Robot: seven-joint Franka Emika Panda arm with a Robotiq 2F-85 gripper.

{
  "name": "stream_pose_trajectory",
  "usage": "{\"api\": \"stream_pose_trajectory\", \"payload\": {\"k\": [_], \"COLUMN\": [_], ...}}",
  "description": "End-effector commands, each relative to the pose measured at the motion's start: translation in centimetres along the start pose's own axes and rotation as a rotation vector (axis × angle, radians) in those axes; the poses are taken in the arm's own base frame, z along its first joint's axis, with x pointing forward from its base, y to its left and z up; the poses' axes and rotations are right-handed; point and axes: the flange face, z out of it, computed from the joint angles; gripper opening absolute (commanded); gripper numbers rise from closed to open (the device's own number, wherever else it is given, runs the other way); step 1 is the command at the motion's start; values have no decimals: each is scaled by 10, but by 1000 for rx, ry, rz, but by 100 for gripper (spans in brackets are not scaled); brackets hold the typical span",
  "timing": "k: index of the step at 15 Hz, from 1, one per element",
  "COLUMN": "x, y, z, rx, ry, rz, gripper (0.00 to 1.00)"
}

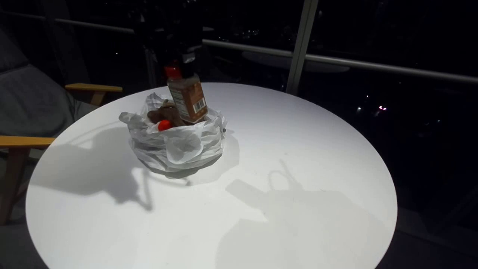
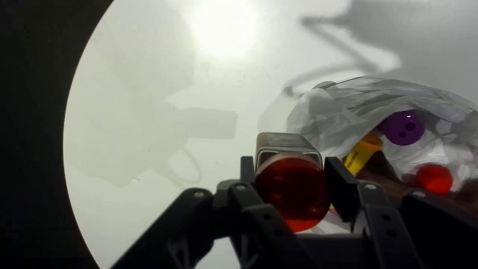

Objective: Pick the object in the plastic bag and put them on the table

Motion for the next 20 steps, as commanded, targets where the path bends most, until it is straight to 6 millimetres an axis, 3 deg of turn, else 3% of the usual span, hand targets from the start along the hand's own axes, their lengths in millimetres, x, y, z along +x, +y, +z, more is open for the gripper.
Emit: {"api": "stream_pose_trajectory", "payload": {"k": [1,5,10,19,20], "x": [14,28,43,62,62], "y": [33,57,62,63,64], "z": [21,75,134,166,169], "rx": [11,43,99,137,139], "ry": [-42,-115,-178,-234,-237], "rz": [60,100,85,72,75], "gripper": [19,19,19,19,33]}}
